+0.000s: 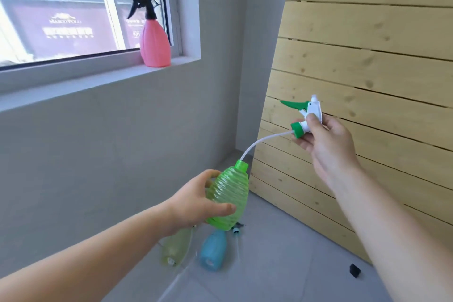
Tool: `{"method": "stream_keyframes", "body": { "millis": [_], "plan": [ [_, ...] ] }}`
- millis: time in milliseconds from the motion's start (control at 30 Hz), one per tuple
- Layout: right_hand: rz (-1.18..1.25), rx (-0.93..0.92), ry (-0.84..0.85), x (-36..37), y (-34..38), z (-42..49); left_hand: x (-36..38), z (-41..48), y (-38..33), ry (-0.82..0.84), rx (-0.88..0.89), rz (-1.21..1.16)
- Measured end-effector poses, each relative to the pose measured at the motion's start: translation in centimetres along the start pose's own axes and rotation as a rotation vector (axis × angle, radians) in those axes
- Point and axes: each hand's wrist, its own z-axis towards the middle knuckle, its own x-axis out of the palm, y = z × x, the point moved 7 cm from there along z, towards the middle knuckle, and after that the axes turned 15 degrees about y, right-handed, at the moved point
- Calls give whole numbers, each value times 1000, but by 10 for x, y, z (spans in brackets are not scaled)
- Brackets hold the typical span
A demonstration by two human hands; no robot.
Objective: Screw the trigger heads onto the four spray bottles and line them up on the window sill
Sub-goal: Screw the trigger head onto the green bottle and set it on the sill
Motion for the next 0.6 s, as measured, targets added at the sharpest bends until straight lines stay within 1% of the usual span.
{"method": "stream_keyframes", "body": {
  "millis": [133,267,333,433,600],
  "plan": [
    [-76,57,103,20,-12,-3,-3,-3,-4,5,30,-8],
    [-143,173,308,50,-45,-13,-1,2,-6,50,49,25],
    [-213,198,406,57,-58,-17,3,6,-8,89,54,39],
    [-270,202,456,57,-63,-14,5,10,-11,118,64,49],
    [-332,269,553,54,-75,-10,6,15,-5,143,46,10]
  ]
}}
